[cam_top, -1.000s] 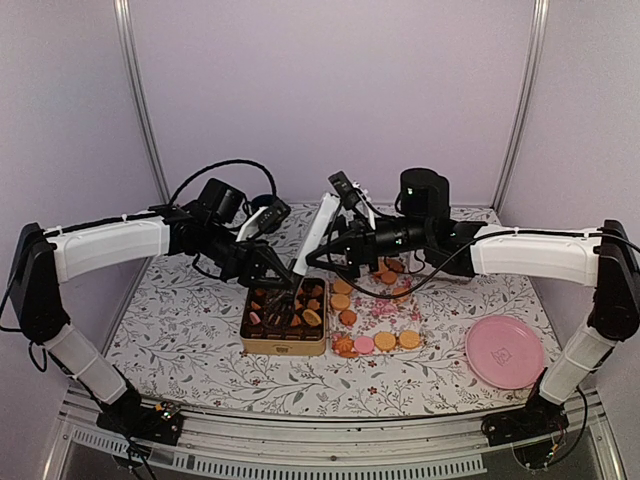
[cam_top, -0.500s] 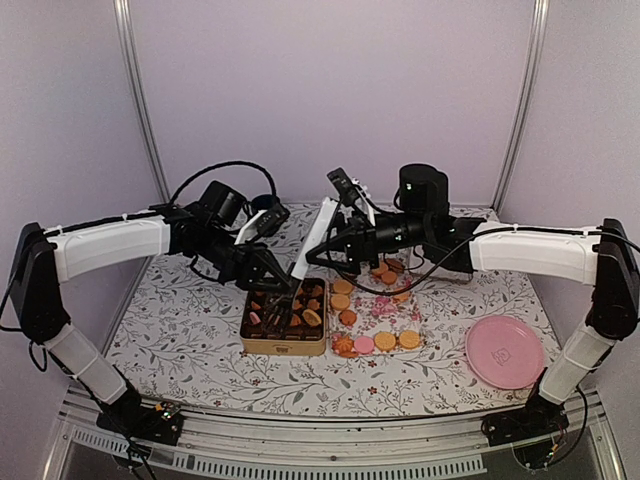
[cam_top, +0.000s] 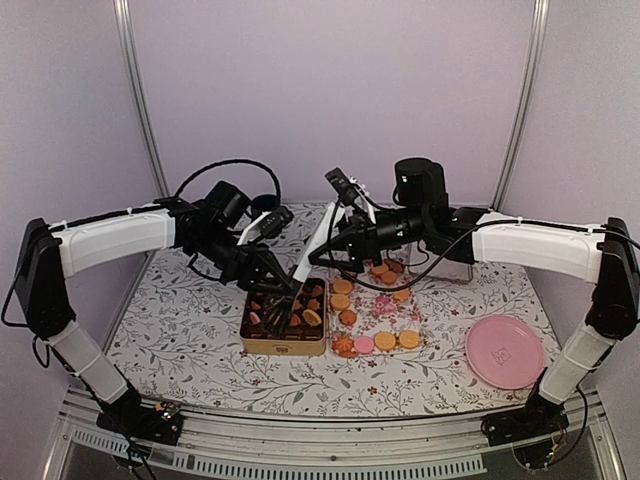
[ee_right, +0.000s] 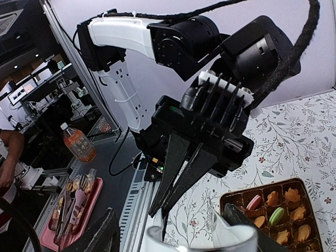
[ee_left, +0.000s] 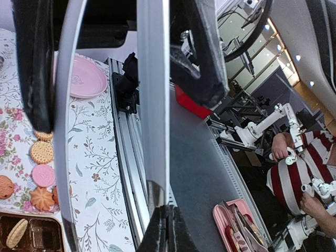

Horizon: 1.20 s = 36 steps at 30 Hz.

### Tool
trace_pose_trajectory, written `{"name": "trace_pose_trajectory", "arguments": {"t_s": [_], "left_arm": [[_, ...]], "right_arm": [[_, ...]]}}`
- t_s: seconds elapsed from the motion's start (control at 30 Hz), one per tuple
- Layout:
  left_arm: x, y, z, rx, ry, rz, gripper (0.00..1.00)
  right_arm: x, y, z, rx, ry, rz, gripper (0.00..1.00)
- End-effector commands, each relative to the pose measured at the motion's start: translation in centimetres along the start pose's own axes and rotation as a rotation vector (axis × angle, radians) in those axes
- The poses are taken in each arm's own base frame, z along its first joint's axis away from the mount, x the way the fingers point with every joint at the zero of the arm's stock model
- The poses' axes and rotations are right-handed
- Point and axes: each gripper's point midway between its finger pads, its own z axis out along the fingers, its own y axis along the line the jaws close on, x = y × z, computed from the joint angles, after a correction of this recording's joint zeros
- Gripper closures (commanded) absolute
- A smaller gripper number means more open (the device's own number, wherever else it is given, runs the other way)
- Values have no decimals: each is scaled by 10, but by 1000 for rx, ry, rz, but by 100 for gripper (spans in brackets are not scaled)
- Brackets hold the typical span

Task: Pack the cookies
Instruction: Pass from the left arm to the right

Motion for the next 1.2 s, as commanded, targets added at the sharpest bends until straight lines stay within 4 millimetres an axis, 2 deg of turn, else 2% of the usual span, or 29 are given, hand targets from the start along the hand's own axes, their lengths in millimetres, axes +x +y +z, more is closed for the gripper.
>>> {"name": "trace_pose_trajectory", "arguments": {"t_s": [0.0, 0.27, 0.43, 0.63, 0.77, 0.87, 1.0, 1.17], "left_arm": [[-4, -3, 4, 14, 9, 31, 100], [-8, -1, 4, 9, 12, 32, 100], [-9, -3, 3, 6, 16, 40, 100], [-9, 0, -1, -27, 26, 53, 100], [-10, 13, -8, -98, 39, 66, 100], [-6, 39, -15, -244, 75, 71, 92], [-5, 65, -29, -392, 99, 52, 79], [2, 82, -50, -506, 102, 32, 64]], "right_arm": [[12, 2, 5, -5, 50, 8, 34], [7, 3, 21, -5, 38, -27, 41], [21, -4, 31, 3, 68, 7, 48], [25, -6, 20, 69, 68, 9, 52], [23, -15, 8, 177, 58, 3, 58], [21, -23, 2, 250, 54, -9, 58], [17, -34, -6, 350, 42, -22, 62], [11, -43, -17, 455, 20, -47, 62]]}}
